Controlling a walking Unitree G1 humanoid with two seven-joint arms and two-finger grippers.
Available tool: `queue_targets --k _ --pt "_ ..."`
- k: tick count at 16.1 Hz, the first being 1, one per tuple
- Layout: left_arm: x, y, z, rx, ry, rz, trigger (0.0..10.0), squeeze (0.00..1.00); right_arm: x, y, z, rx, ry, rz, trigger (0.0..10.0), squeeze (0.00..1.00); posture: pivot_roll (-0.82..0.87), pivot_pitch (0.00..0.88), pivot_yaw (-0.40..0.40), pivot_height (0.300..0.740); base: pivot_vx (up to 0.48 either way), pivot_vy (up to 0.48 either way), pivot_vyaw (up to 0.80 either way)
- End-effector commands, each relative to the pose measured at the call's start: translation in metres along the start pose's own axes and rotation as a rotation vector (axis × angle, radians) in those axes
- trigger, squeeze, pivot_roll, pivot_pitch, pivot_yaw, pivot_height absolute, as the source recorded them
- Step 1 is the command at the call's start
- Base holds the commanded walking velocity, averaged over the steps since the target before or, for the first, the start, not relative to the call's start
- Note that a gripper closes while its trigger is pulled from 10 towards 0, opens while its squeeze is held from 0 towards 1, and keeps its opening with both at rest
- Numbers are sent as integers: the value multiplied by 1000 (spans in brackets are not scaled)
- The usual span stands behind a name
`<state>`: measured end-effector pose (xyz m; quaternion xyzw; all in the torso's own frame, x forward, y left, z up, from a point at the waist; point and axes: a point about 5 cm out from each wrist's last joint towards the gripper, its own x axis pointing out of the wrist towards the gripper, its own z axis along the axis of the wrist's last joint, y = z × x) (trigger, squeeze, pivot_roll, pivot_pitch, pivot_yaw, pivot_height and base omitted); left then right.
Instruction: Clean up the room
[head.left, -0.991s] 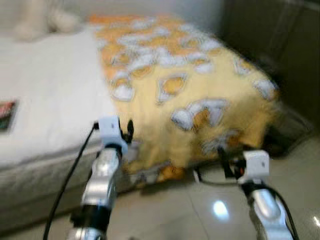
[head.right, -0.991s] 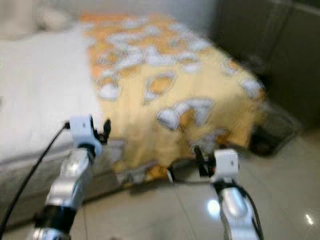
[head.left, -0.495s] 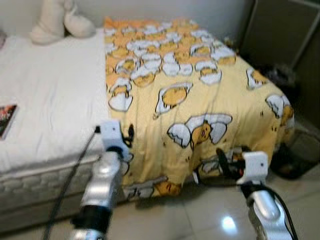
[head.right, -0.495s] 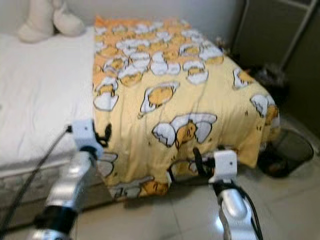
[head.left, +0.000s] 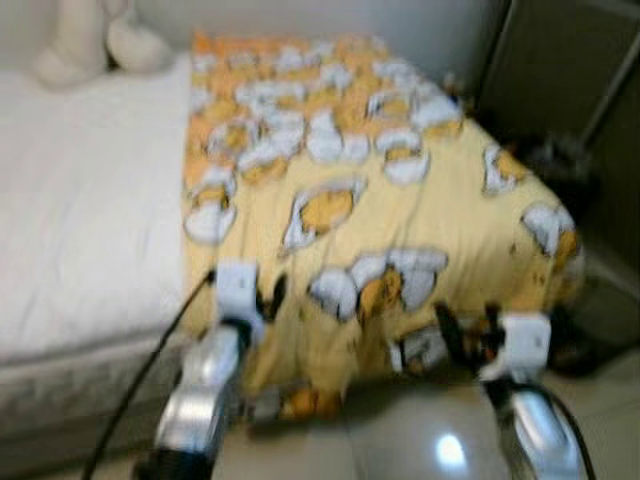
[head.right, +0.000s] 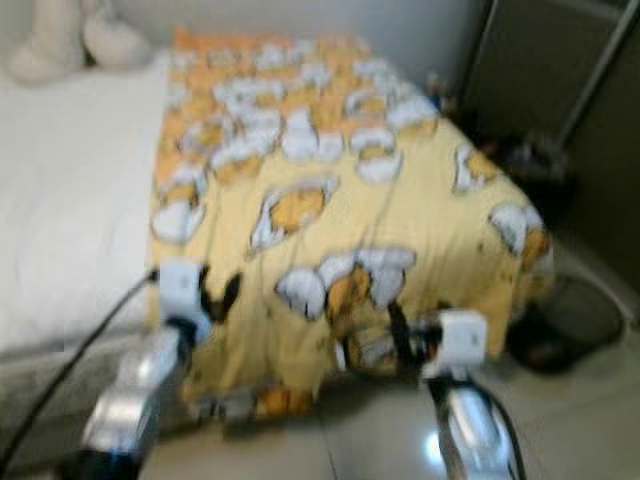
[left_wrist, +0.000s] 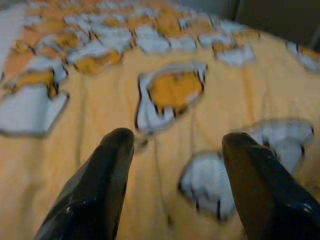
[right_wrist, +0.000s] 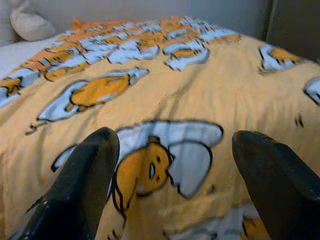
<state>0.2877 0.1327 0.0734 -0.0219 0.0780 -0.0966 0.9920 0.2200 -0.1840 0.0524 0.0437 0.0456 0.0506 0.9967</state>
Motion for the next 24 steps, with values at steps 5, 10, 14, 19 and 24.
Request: queue_targets --k 5,10,14,19,24 --pt "18 18 15 -66 -26 170 10000 0 15 16 -3 -50 52 71 10000 0 -12 0 32 740 465 0 0" --pt "32 25 17 -98 -15 236 10000 0 15 15 0 -82 41 81 10000 0 -24 0 26 740 480 0 405" --pt "49 26 21 -64 3 212 10000 0 20 18 2 -87 33 99 10000 0 -38 0 33 740 480 0 598" --pt "67 26 44 -63 -34 224 10000 0 13 14 -3 -89 63 70 10000 0 -62 0 36 740 480 0 464" --pt "97 -49 74 0 3 -101 10000 0 -25 21 -10 -85 118 76 10000 0 -145 0 22 740 480 0 0"
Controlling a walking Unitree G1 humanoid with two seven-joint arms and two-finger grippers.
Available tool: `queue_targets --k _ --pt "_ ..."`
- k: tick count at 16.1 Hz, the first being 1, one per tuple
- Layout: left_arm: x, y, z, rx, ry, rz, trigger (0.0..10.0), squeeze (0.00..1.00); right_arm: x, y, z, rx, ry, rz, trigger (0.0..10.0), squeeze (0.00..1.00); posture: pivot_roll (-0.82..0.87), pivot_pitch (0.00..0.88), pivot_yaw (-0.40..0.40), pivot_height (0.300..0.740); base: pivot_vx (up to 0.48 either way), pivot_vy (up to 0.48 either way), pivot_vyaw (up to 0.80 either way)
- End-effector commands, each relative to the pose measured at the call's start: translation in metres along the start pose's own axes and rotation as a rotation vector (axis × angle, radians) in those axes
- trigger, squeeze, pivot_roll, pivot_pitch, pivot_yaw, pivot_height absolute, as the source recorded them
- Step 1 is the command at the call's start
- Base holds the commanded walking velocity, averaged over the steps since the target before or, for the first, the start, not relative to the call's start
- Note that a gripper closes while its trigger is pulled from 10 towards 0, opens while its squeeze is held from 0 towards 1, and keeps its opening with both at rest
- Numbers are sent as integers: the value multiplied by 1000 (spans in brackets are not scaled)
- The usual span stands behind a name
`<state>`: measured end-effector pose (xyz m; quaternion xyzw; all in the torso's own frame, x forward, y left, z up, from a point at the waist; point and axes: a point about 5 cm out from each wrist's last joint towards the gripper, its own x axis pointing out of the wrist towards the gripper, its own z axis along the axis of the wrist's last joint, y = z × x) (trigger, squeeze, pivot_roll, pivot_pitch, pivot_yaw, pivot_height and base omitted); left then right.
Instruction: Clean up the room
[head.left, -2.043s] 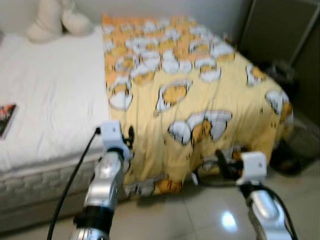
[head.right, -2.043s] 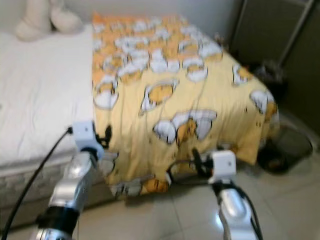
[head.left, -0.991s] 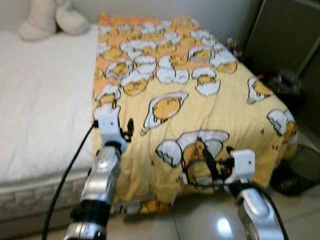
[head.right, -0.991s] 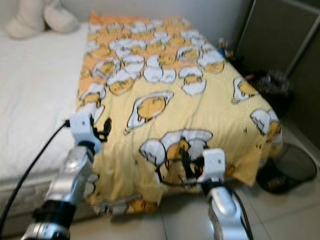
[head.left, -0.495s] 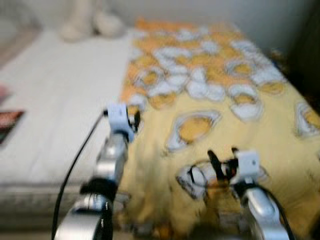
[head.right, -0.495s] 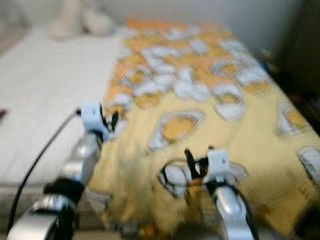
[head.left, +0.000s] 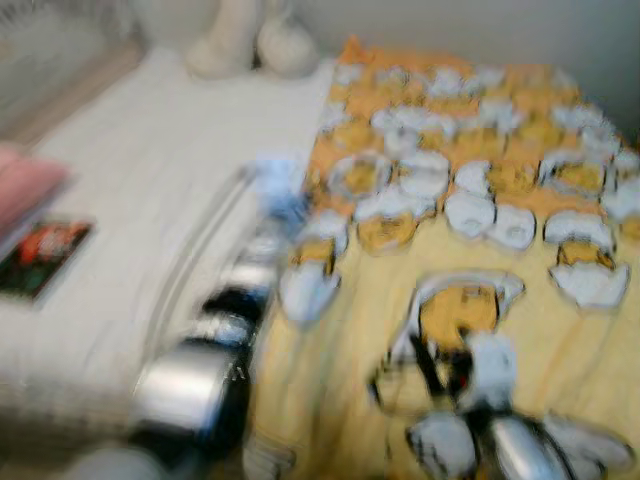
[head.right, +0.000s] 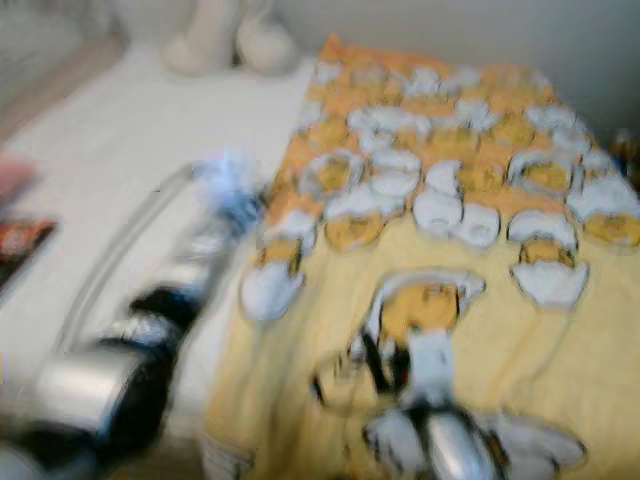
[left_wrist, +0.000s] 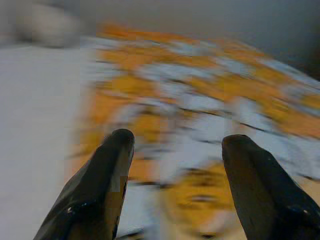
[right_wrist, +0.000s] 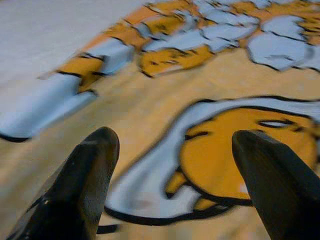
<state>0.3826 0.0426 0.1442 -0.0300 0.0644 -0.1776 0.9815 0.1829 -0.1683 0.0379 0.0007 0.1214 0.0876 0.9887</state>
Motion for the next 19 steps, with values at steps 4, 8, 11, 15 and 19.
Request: queue_targets --k 4,8,11,15,19 --pt "-3 -23 -33 36 173 -76 10000 0 -47 13 3 15 32 -40 10000 0 -282 163 49 740 0 0 0" --pt "-27 -39 -94 64 370 -30 10000 0 -110 37 -5 46 180 -26 10000 0 -378 287 8 740 0 0 0" --pt "-39 -33 -115 110 436 -23 10000 0 -120 38 -3 47 208 -25 10000 0 -366 292 0 740 0 0 0" --pt "-65 7 -147 142 544 120 10000 0 -117 42 2 48 226 12 10000 0 -324 294 -17 740 0 0 0" --pt "-115 19 -200 189 702 88 10000 0 -119 43 1 47 249 31 10000 0 -301 296 -19 740 0 0 0"
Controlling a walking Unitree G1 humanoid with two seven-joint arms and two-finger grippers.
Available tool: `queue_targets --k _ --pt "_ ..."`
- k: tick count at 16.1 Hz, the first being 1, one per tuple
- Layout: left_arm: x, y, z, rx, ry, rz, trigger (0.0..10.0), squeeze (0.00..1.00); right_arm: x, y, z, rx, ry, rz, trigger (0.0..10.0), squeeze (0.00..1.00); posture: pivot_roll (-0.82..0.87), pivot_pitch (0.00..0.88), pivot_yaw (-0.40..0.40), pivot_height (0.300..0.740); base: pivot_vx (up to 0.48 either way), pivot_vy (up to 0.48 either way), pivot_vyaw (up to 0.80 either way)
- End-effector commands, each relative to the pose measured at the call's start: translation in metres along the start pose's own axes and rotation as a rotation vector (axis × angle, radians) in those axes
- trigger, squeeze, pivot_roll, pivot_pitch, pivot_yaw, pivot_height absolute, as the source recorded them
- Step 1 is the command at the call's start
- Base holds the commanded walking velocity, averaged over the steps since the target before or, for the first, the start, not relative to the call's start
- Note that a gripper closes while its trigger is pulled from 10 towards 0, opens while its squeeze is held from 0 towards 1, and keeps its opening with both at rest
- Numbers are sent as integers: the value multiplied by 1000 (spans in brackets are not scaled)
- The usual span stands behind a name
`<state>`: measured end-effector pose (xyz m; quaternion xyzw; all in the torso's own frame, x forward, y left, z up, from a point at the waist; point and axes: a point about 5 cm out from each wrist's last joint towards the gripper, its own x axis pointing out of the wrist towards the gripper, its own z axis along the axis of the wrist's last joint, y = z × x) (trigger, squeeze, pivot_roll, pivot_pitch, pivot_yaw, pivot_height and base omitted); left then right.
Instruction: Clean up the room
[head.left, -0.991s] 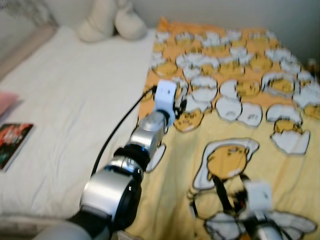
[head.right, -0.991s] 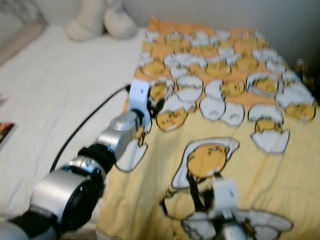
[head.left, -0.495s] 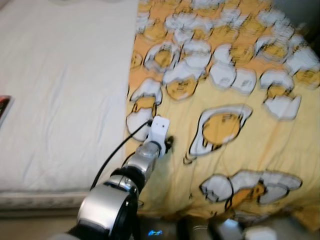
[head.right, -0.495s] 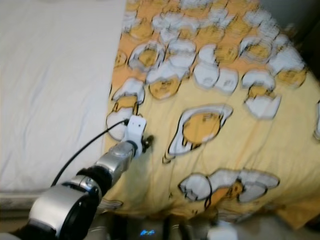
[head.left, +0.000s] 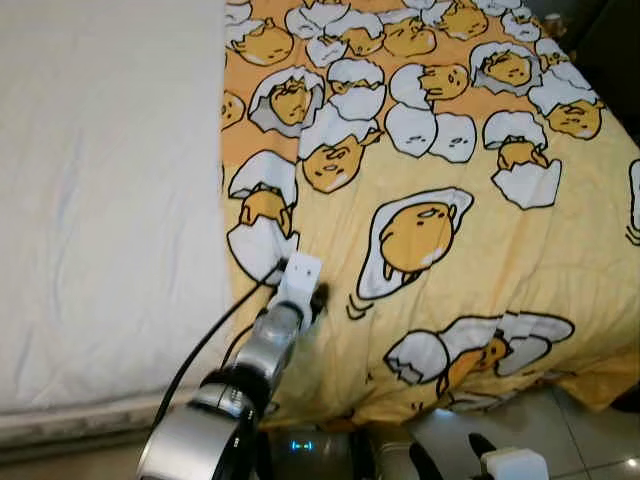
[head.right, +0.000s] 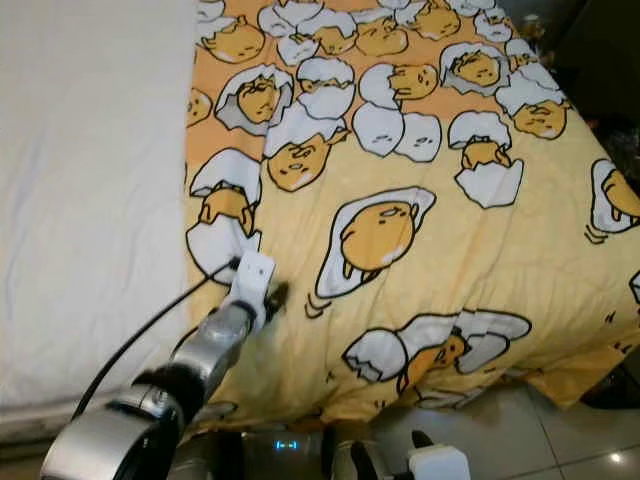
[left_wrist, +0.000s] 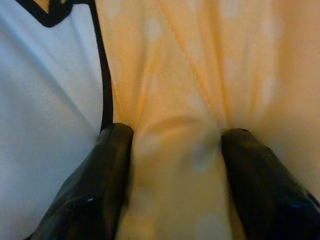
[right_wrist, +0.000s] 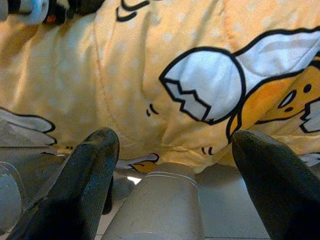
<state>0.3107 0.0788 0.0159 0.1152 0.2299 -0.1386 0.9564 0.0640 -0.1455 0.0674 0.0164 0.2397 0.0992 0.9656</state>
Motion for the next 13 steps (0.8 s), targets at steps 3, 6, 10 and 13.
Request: queue_targets --k 3,6,10,13 --pt "-37 -1 -104 -100 357 5 10000 0 -2 0 1 -3 21 9 10000 0 -298 292 -21 740 0 0 0" --pt "-28 9 -47 -149 85 63 10000 0 -2 -4 2 -19 25 25 10000 0 -291 276 -29 740 0 0 0" --pt "-45 56 43 -48 -338 238 10000 0 0 -7 2 -27 26 31 10000 0 -270 266 -36 740 0 0 0" --pt "-31 90 54 -34 -310 349 10000 0 3 -6 2 -32 28 55 10000 0 -265 268 -51 740 0 0 0"
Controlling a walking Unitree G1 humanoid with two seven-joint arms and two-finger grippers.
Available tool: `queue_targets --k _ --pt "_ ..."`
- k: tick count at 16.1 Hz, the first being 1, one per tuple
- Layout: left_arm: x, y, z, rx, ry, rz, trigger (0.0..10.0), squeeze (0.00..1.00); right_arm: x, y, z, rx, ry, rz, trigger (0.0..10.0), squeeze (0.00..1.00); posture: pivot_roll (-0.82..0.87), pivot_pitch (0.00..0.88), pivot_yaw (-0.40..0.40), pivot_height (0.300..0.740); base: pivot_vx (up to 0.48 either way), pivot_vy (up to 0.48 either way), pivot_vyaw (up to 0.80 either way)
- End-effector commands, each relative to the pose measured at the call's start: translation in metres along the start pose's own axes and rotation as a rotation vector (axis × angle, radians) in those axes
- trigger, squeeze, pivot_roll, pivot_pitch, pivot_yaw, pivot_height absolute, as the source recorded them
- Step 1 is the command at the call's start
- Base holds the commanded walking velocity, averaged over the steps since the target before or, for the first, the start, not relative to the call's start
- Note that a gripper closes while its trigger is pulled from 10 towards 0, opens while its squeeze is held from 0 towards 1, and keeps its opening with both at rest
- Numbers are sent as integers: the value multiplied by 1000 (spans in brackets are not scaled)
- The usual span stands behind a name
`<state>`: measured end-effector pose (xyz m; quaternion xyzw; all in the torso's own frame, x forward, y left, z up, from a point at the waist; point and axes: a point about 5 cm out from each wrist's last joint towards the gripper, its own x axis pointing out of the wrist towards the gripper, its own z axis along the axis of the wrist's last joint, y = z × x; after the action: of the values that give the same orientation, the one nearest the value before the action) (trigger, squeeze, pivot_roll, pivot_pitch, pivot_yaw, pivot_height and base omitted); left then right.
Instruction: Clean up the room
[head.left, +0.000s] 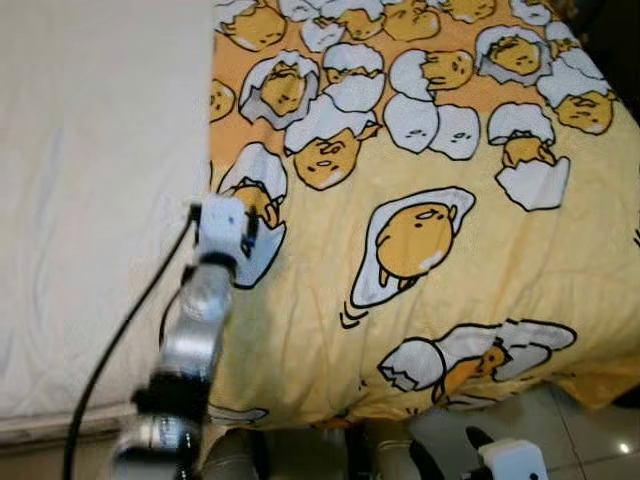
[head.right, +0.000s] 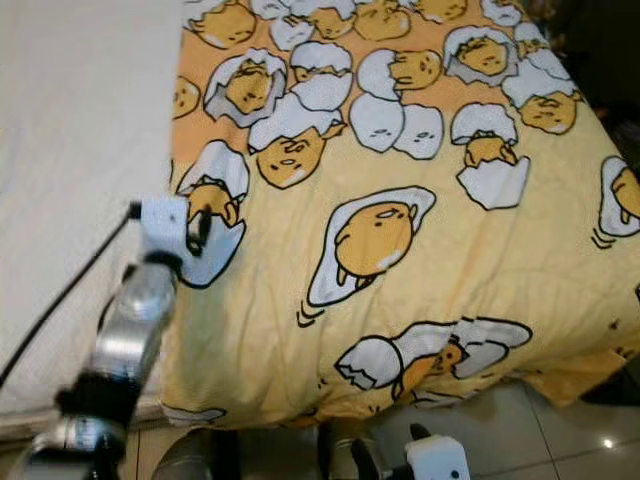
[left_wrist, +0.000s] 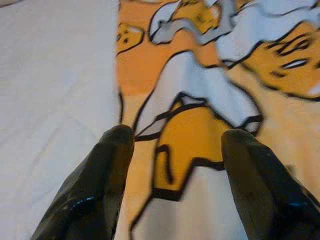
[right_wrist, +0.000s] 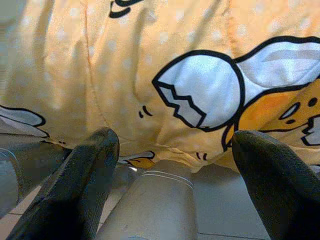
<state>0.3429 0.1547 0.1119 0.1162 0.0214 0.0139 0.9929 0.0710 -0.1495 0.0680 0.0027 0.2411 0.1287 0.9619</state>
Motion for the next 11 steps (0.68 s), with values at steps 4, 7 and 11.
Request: queue_targets --k 4,7,11 --pt "-9 -11 -68 52 336 -32 10000 0 -3 -4 -4 -3 33 14 10000 0 -286 263 -69 740 0 0 0" --pt "-11 -16 -79 81 387 -43 10000 0 -5 -8 -7 -10 52 11 10000 0 -300 255 -70 740 0 0 0" --pt "-43 48 -124 491 531 53 10000 0 -5 -4 -10 -7 60 13 10000 0 -292 248 -55 740 0 0 0"
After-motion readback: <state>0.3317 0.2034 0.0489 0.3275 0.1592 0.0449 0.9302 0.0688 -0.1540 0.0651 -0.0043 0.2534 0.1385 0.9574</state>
